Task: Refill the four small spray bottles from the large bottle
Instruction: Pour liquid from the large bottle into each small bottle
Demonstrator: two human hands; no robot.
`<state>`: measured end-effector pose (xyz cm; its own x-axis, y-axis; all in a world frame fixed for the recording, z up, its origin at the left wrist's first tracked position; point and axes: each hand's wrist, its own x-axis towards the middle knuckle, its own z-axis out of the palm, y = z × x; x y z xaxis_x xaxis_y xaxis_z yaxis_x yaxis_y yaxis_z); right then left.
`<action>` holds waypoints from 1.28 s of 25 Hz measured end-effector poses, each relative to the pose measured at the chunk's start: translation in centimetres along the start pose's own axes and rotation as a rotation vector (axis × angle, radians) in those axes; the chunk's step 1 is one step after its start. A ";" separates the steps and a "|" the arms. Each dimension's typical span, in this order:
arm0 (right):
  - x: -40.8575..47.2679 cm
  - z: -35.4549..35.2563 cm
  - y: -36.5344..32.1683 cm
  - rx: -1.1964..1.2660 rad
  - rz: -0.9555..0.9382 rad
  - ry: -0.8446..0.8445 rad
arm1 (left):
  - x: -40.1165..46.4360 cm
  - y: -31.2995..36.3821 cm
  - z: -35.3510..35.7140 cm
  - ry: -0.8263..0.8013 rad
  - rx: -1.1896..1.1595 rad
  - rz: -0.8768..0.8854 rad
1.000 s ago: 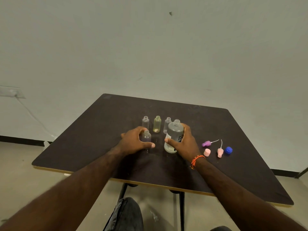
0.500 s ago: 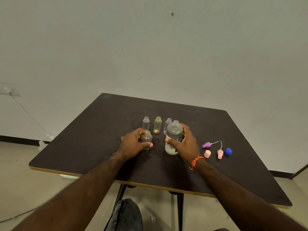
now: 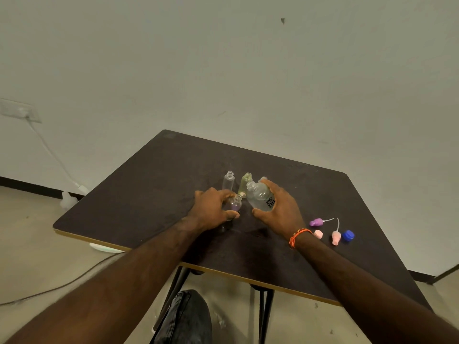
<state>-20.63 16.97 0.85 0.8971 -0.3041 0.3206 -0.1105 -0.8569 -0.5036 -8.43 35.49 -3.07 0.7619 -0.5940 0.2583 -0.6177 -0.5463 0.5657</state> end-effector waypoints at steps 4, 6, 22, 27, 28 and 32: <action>0.6 -0.3 0.4 -0.108 0.009 -0.027 | 0.1 -0.1 -0.3 -0.033 0.109 0.027; 0.8 -0.7 0.7 -0.130 0.014 -0.035 | 0.2 -0.1 -0.4 -0.039 0.123 0.033; 0.1 -0.6 0.7 -0.276 -0.011 -0.130 | 0.6 0.8 -0.4 -0.080 0.218 0.067; 0.0 -0.8 0.7 -0.291 -0.016 -0.135 | 0.7 0.8 -0.4 -0.082 0.233 0.068; 0.0 -0.8 0.7 -0.295 -0.016 -0.137 | 0.7 0.8 -0.4 -0.083 0.230 0.067; 0.1 -0.9 0.6 -0.319 -0.019 -0.133 | 0.7 0.8 -0.3 -0.081 0.218 0.065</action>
<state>-20.99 16.00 1.29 0.9459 -0.2481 0.2091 -0.2030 -0.9552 -0.2152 -8.31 34.76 -2.21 0.7064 -0.6728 0.2197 -0.6991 -0.6149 0.3648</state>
